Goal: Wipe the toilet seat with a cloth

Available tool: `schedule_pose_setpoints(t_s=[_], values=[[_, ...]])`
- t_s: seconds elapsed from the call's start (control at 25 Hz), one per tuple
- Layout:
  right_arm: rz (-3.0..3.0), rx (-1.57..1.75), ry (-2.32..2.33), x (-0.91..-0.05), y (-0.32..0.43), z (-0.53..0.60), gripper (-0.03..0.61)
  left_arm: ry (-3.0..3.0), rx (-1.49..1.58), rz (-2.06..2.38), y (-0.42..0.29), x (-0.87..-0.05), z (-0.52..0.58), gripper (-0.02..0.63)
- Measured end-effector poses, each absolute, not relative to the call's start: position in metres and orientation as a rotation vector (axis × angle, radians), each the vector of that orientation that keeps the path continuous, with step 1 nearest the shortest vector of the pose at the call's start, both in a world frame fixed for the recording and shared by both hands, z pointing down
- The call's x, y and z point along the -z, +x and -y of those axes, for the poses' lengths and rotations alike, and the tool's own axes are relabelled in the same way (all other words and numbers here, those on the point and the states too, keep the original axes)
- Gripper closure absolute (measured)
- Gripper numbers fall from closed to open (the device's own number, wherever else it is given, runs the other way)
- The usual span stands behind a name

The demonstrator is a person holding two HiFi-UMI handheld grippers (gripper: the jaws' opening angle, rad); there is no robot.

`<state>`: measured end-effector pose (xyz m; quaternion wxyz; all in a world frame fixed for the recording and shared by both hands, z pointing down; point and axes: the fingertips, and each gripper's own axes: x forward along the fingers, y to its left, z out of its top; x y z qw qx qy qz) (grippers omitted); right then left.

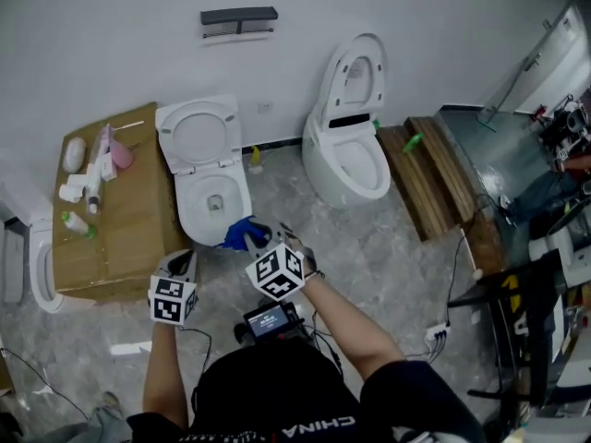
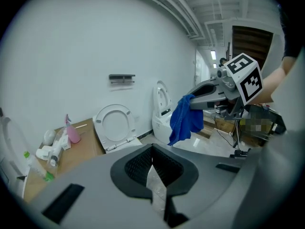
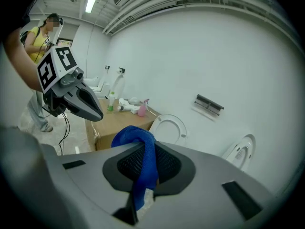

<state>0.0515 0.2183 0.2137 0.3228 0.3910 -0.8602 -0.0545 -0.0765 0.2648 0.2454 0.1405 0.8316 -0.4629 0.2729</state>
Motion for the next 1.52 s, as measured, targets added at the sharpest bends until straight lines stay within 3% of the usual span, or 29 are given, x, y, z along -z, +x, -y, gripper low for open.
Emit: schedule_pose_setpoints(t_s=[0.68,1.52], values=[[2.303,0.127,0.960,-0.218,0.114,-0.268,0.532,2.415,-0.795,1.365,-0.009,-0.243,-0.300,0.601],[2.352,0.139,0.902,-0.207,0.116,-0.238,0.532,2.414,-0.774,1.481,-0.004,-0.223,-0.269,0.601]])
